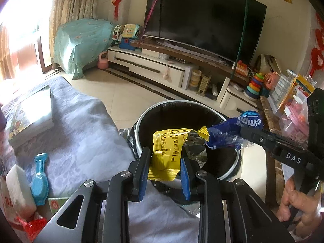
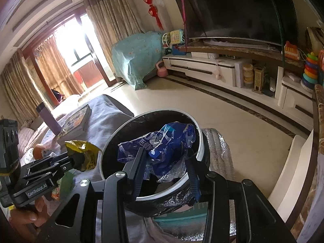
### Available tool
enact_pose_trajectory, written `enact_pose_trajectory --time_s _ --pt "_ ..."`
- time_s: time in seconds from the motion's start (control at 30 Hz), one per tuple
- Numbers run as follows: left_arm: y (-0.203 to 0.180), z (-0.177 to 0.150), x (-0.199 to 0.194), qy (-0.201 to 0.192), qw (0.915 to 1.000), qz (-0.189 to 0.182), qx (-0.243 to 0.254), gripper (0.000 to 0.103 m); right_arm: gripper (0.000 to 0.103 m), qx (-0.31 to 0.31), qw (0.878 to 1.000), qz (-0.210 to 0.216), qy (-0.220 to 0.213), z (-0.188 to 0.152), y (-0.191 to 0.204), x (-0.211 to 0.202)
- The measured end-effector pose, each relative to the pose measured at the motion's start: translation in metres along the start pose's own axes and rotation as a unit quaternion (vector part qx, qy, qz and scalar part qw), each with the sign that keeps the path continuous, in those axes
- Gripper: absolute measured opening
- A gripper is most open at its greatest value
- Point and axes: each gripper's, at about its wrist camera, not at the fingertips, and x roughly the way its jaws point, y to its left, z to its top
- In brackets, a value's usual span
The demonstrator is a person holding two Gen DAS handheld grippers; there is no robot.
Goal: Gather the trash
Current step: 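Carry both wrappers over the trash bin and open both grippers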
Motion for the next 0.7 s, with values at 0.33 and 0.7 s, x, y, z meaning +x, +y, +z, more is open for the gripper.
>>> enact_pose_trajectory --time_s 0.33,0.7 --pt "-0.004 0.014 0.028 0.018 0.9998 0.003 0.011 0.026 0.041 -0.006 1.000 -0.007 0.014 0.009 -0.003 0.014" --pt "-0.009 0.022 0.038 0.027 0.9995 0.013 0.011 0.061 0.066 -0.003 1.000 -0.005 0.023 0.015 -0.004 0.023"
